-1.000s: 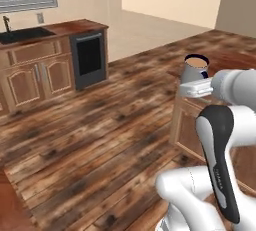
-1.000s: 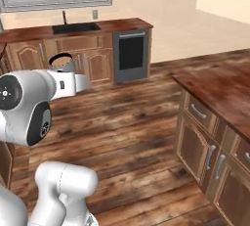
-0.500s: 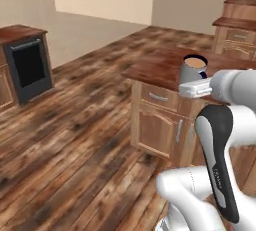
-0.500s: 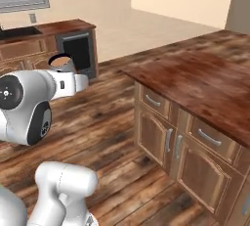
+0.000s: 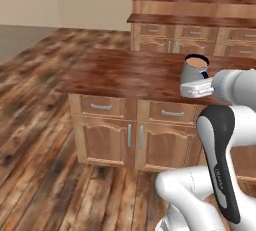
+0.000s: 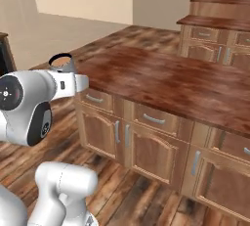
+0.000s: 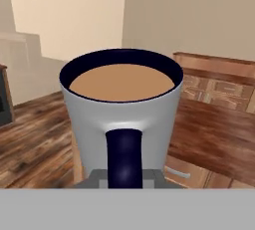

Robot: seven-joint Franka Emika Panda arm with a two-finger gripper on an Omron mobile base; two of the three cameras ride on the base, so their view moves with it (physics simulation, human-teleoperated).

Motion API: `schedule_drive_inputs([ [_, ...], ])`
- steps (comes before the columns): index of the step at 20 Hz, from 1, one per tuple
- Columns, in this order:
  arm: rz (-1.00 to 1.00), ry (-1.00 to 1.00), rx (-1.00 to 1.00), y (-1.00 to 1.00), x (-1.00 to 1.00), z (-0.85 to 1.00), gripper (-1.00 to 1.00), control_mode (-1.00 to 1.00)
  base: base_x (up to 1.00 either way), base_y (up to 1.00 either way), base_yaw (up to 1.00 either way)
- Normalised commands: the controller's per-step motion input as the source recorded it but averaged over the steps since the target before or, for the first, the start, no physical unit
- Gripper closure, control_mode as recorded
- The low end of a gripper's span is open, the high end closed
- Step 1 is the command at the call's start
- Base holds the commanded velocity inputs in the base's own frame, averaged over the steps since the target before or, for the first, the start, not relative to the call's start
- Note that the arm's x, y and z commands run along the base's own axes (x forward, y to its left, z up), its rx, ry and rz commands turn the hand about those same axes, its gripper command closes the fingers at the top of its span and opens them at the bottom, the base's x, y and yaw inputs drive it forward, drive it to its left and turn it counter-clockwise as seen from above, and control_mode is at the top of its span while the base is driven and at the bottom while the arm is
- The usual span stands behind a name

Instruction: Pick the cup of tea, navigate to the dining table, and place it on the saucer.

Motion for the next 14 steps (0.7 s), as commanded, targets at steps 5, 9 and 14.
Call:
schedule_drive_inputs([
  [5, 0.00, 0.00, 0.00, 0.00, 0.00, 0.00, 1.00, 1.00, 0.67, 0.48, -0.40],
  [9, 0.00, 0.00, 0.00, 0.00, 0.00, 0.00, 1.00, 1.00, 0.42, 0.71, -0.25],
  [14, 0.00, 0.00, 0.00, 0.00, 0.00, 0.00, 1.00, 1.00, 0.32, 0.87, -0.18],
])
